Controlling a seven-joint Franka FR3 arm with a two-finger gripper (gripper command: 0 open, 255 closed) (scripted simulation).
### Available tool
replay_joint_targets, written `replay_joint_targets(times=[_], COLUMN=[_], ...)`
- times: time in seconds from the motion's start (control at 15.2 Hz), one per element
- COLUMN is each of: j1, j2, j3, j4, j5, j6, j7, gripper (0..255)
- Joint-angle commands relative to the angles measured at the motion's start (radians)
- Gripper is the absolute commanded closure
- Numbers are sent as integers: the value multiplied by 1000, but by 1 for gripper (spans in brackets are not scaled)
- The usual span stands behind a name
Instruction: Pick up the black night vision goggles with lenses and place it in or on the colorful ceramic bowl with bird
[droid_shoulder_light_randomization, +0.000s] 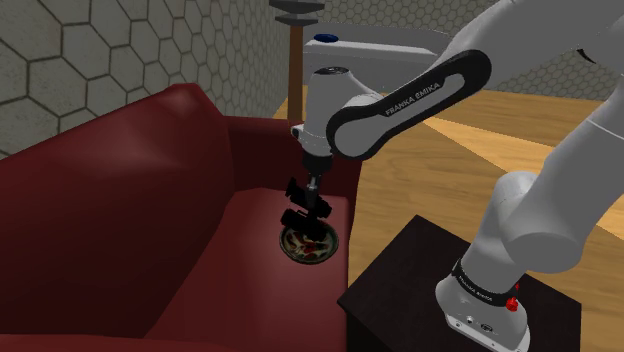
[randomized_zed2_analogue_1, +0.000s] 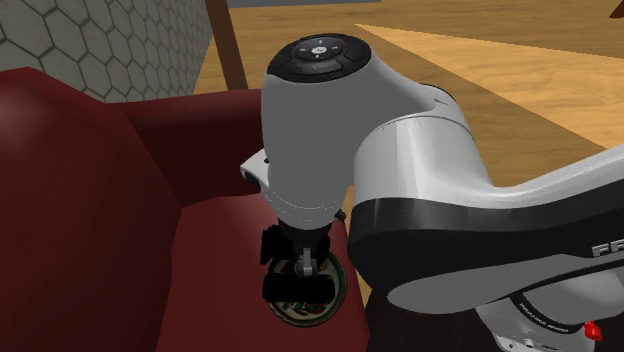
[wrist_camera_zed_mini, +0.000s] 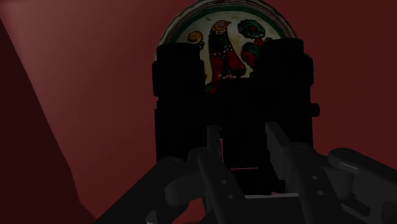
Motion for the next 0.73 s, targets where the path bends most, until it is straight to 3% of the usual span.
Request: replay_joint_targets(times=[0.0,0.66], j1=[-1,-3], j2=[16,119], j3=[0,4], j4=[-14,-63], j5=[-1,-14], j6=[31,183], j7=[0,10], gripper=[255,255])
